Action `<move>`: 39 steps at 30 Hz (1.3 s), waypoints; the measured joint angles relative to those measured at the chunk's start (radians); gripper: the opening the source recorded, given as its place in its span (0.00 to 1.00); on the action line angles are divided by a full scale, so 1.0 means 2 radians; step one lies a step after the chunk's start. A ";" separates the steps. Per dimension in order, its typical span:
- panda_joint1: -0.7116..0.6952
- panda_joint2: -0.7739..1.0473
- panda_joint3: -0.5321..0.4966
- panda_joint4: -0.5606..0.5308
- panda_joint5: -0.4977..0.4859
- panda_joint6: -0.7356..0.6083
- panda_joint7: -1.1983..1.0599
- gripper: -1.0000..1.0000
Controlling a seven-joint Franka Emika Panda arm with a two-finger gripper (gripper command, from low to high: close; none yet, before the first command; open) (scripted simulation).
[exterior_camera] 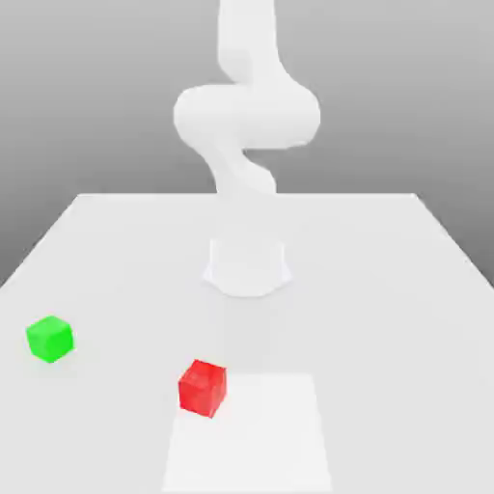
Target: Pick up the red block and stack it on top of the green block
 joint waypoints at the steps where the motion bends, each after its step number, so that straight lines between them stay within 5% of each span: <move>1: -0.004 0.018 0.000 -0.013 -0.001 0.012 0.006 0.50; 17: -0.060 0.317 -0.013 -0.228 -0.004 0.211 0.096 0.50; 24: -0.066 0.447 -0.009 -0.230 0.010 0.318 0.093 0.50; 25: -0.067 0.464 -0.007 -0.228 0.012 0.332 0.092 0.00; 32: -0.069 0.468 -0.006 -0.227 0.010 0.335 0.094 0.00; 39: -0.069 0.356 -0.009 -0.243 0.001 0.239 0.099 0.00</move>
